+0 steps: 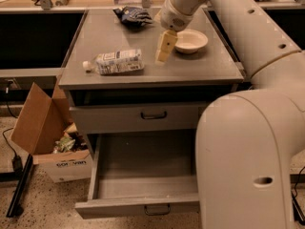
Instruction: Place blue plastic bottle into middle drawer
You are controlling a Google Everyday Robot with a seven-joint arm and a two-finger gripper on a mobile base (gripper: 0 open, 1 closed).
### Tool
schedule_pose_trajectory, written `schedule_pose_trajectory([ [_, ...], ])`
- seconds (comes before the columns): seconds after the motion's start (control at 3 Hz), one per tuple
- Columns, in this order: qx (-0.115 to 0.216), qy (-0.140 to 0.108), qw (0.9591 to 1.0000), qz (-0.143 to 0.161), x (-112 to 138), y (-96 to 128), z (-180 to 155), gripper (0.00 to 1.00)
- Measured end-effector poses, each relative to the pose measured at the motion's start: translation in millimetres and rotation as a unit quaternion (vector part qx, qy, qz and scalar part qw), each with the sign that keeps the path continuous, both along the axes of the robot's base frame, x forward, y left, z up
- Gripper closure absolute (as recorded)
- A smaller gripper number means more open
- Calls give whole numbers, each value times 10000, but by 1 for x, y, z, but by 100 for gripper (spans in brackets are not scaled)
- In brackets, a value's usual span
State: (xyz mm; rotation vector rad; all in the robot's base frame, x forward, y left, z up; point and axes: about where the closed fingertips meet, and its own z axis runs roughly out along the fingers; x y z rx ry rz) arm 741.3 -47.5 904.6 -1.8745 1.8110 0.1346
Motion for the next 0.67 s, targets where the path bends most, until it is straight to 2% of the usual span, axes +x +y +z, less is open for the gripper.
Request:
schedule_pose_trajectory([
  [0.67,630,317,9972,241,9,60,-12,0],
])
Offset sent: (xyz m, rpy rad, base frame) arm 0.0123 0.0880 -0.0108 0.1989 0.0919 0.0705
